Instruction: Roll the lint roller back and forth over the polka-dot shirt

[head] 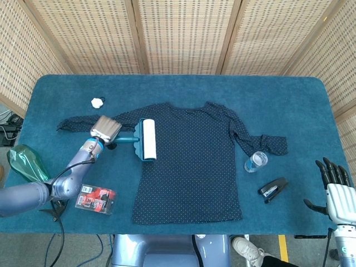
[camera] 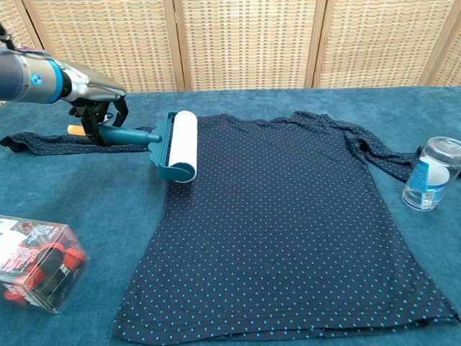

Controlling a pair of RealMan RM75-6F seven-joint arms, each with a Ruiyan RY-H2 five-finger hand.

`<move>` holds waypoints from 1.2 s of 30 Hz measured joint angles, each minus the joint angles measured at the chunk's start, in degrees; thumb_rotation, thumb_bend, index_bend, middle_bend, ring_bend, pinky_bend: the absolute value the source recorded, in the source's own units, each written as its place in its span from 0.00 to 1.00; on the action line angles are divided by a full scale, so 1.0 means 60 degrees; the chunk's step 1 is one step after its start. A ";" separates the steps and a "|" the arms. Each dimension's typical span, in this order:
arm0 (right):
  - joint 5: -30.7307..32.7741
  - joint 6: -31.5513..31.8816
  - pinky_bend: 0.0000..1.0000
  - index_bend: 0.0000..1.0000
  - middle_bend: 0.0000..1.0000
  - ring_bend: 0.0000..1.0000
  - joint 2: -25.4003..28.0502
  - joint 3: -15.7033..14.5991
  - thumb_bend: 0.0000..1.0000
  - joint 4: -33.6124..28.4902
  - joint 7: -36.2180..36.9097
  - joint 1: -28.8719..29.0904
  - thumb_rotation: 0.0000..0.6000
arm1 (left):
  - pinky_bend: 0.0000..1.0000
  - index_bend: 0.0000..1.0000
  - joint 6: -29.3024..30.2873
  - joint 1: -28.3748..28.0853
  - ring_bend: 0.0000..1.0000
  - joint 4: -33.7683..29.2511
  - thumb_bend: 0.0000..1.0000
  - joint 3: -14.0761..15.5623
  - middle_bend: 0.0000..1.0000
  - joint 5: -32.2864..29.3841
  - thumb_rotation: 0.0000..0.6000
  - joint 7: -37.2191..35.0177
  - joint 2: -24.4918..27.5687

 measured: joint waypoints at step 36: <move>0.0230 -0.0609 0.00 0.00 0.00 0.00 -0.0005 -0.0027 0.07 0.0325 0.0668 0.0172 1.00 | 0.63 0.87 0.0721 -0.3139 0.75 0.1429 0.44 0.0932 0.91 -0.4752 1.00 0.2947 -0.2717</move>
